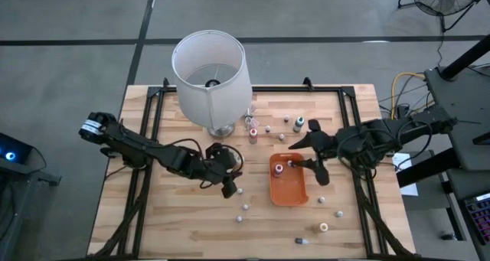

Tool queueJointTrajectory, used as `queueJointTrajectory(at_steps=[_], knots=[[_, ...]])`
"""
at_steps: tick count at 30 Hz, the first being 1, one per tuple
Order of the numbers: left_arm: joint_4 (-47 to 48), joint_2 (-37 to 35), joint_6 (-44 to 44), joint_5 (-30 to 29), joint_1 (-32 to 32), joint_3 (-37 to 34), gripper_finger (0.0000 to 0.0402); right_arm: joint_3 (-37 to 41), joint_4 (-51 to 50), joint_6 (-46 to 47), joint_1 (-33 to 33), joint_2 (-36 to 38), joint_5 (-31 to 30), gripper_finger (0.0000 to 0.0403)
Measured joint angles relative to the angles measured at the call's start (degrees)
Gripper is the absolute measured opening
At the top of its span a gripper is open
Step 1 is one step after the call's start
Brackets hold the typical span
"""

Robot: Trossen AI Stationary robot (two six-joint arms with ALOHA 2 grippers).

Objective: Pick & Place food coloring
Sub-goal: Put the big food coloring bottle into the orange bin

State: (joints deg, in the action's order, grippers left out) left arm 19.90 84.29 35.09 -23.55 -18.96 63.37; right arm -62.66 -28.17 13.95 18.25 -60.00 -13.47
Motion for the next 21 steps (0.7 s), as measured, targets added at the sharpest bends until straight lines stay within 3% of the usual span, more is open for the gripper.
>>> queueJointTrajectory(at_steps=[10, 21], knots=[[4.78, 0.00, 4.29, 4.92, -1.67, 4.57, 0.0094, -19.64, -9.61, -3.62, -0.12, -14.10, 2.01, 0.0248], [13.20, 0.00, 4.41, 7.80, -2.92, 13.57, 0.0094, -27.15, -10.69, -1.55, -0.16, -22.98, 2.17, 0.0240]])
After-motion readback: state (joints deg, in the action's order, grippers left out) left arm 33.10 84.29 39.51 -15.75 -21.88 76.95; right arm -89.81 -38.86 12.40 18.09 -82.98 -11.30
